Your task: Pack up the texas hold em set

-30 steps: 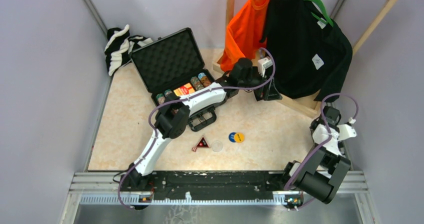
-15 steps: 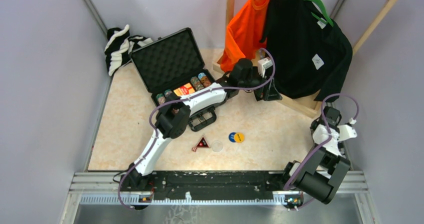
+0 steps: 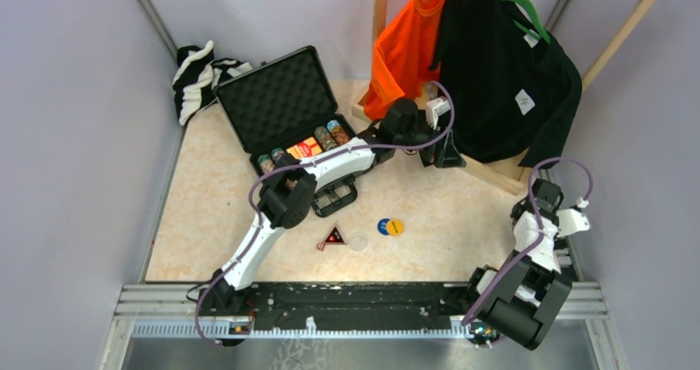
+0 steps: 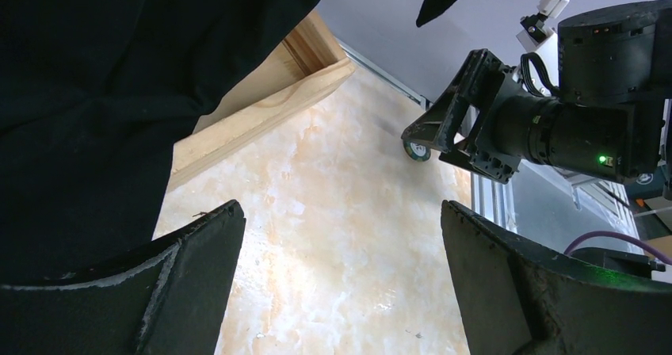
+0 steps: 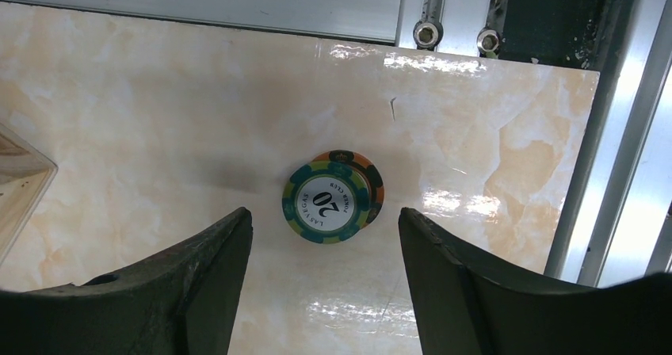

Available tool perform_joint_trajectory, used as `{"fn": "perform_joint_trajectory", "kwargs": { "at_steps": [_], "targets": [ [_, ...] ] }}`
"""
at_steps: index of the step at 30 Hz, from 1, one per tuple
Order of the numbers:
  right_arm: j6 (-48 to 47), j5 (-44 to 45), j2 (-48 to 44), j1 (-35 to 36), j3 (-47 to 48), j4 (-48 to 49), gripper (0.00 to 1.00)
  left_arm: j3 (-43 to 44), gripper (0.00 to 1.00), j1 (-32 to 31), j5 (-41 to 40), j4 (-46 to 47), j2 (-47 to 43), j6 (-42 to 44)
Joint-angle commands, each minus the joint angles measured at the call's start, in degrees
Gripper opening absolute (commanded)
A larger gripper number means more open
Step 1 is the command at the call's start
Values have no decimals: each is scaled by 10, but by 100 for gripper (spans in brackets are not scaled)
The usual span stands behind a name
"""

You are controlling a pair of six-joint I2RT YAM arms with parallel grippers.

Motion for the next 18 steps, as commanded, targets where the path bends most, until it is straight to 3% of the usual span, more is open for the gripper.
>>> {"fn": "perform_joint_trajectory", "kwargs": {
  "at_steps": [1,13,18],
  "targets": [
    [-2,7,-1,-8,-2,3,68,20,98,-4,9,19,7,-4],
    [0,11,28,-18,-1,10,68,19,98,-5,8,20,10,-3],
    [2,14,34,-19,-4,12,60,19,98,-4,9,22,9,-4]
  ]
}}
